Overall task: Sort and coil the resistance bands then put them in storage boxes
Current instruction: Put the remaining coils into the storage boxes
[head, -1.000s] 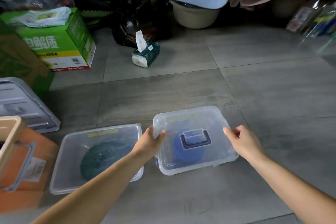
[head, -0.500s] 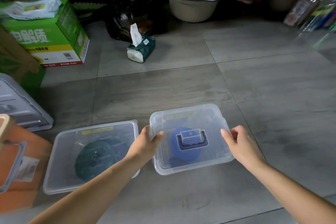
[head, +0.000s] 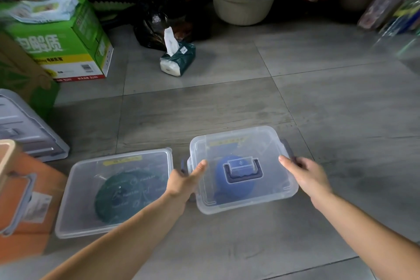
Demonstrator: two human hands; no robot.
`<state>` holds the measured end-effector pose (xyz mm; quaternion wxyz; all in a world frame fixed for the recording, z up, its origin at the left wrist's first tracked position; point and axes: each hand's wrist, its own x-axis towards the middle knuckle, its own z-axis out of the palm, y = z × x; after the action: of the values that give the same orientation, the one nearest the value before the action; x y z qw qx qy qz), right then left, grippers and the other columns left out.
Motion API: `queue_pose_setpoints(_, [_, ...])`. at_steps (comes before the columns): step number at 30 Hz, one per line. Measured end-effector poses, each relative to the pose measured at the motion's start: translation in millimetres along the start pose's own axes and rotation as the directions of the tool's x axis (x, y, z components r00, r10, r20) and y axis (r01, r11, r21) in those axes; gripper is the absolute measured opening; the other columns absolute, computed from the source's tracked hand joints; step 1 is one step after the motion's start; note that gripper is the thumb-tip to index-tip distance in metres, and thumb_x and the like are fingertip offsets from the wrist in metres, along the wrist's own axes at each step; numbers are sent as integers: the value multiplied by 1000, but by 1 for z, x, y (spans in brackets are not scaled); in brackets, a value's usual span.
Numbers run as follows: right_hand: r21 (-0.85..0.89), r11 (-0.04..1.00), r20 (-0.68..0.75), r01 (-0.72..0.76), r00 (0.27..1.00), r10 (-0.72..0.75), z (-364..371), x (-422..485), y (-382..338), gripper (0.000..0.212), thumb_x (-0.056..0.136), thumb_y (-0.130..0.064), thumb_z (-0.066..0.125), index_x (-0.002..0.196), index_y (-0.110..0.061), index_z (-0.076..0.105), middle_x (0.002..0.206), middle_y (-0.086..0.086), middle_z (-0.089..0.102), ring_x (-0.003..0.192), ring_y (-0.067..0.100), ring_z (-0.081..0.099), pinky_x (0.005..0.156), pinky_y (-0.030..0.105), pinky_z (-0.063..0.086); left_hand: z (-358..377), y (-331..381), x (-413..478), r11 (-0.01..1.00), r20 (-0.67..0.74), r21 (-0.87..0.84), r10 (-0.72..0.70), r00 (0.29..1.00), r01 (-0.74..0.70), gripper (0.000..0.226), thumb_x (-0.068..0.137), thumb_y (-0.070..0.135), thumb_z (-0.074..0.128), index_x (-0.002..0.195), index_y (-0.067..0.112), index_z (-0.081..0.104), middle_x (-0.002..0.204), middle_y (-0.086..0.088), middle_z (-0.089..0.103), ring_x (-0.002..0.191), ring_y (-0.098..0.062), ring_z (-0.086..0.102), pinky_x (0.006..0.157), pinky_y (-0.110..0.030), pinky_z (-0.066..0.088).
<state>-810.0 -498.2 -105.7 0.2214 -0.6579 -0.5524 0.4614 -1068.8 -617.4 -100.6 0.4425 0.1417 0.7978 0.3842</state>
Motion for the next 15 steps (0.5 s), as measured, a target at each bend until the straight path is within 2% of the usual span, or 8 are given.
queue_pose_setpoints(2, [-89, 991, -68, 99, 992, -106, 0, 0, -2, 34, 79, -45, 70, 76, -13, 58, 65, -8, 54, 64, 14, 50, 55, 25, 35, 1, 7, 2, 982, -37, 126, 148, 988, -143, 51, 80, 43, 69, 111, 5, 56, 78, -3, 60, 55, -9, 52, 40, -19, 39])
queue_pose_setpoints(4, [-116, 984, -79, 136, 986, -146, 2, 0, -4, 26, 82, -43, 67, 88, -18, 63, 74, -11, 61, 71, 12, 57, 58, 22, 40, 4, 13, -1, 960, -11, 158, 234, 972, -229, 46, 82, 35, 66, 116, 6, 52, 97, -7, 61, 73, -18, 59, 48, -28, 50])
queue_pose_setpoints(6, [-53, 992, -25, 115, 993, -117, 5, -2, -2, 34, 81, -44, 67, 109, -24, 63, 94, -17, 66, 89, 8, 63, 73, 22, 48, 7, 10, -8, 961, 27, 82, 263, 965, -264, 50, 85, 26, 64, 130, 16, 45, 115, 0, 60, 95, -16, 60, 77, -34, 54])
queue_pose_setpoints(7, [4, 996, 13, 88, 996, -88, 7, -4, 0, 48, 80, -45, 68, 124, -27, 57, 107, -18, 64, 100, 7, 61, 85, 25, 48, 9, 7, -13, 959, 42, 38, 279, 959, -281, 58, 86, 24, 64, 138, 21, 38, 121, 9, 56, 104, -10, 57, 88, -29, 50])
queue_pose_setpoints(10, [73, 994, 30, 79, 996, -81, 13, -9, 3, 72, 81, -44, 68, 143, -28, 36, 122, -21, 49, 113, 1, 49, 95, 21, 36, 15, -2, -20, 948, 59, -43, 318, 946, -316, 64, 92, 20, 58, 146, 25, 24, 118, 32, 42, 100, 20, 48, 81, 0, 36])
queue_pose_setpoints(11, [66, 993, 15, 95, 995, -96, 14, -9, 4, 72, 82, -43, 67, 144, -26, 35, 122, -21, 46, 113, -1, 46, 94, 20, 34, 17, -2, -18, 945, 50, -54, 324, 945, -321, 62, 93, 18, 56, 146, 24, 24, 124, 30, 43, 101, 22, 46, 82, 1, 34])
queue_pose_setpoints(13, [60, 991, -8, 116, 993, -116, 14, -10, 3, 69, 85, -40, 64, 145, -23, 35, 123, -20, 45, 113, -3, 44, 94, 18, 32, 22, -1, -16, 945, 29, -35, 326, 945, -325, 61, 94, 16, 52, 148, 23, 24, 140, 18, 41, 114, 10, 42, 94, -7, 30])
queue_pose_setpoints(15, [28, 990, -10, 141, 990, -141, 15, -10, 1, 64, 87, -40, 62, 143, -24, 37, 129, -16, 50, 113, -3, 45, 93, 17, 33, 25, 1, -16, 946, -1, 7, 324, 946, -324, 62, 95, 18, 50, 149, 25, 21, 144, 13, 39, 119, 3, 38, 94, -9, 27])
